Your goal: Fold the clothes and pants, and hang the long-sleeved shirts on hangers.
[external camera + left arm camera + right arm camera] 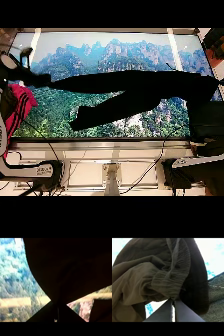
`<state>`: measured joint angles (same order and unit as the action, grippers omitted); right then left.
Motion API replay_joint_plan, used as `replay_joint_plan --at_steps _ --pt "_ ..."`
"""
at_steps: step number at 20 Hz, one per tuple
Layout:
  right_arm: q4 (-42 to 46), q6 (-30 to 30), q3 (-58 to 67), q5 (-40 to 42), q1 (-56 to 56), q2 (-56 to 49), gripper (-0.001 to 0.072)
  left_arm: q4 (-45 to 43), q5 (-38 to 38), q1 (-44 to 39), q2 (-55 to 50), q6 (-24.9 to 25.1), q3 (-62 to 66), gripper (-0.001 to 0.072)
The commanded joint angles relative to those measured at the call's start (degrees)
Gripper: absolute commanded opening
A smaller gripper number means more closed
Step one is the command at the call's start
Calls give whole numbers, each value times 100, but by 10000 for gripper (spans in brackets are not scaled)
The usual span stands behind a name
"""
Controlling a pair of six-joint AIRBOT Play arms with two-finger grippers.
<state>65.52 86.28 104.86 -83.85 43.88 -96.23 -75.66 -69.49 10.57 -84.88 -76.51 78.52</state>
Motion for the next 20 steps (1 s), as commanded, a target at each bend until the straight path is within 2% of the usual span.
replay_joint_plan --at_steps 1,5,7,8,9,10,11,15,17,18,19,20 --pt "70 28 0 72 0 -9 19 -103 9 0 11 -13 -839 4" --pt "52 170 0 380 0 -9 20 -85 0 0 11 -17 -1060 5" --pt "-74 170 0 468 0 -11 64 -85 74 2 13 -20 -1056 6" --pt "-151 170 0 511 0 -9 138 -92 114 11 13 -20 -1054 15" --pt "-236 170 0 533 0 -11 230 -107 157 24 13 -22 -1054 109" --pt "-326 170 0 562 0 -11 270 -173 210 26 13 -76 -1054 232" --pt "-404 170 2 586 0 -11 270 -328 271 24 13 -247 -1054 284" --pt "-442 170 2 721 0 -9 271 -579 289 26 26 -352 -944 298" --pt "-420 166 2 813 0 -11 271 -302 236 24 28 -588 -807 295" --pt "-420 157 0 846 0 -11 270 140 109 24 28 -476 -804 284" --pt "-420 151 0 848 0 -15 270 713 -195 11 11 66 -807 212" --pt "-422 151 0 839 0 -31 270 1104 -555 -57 9 846 -807 196"
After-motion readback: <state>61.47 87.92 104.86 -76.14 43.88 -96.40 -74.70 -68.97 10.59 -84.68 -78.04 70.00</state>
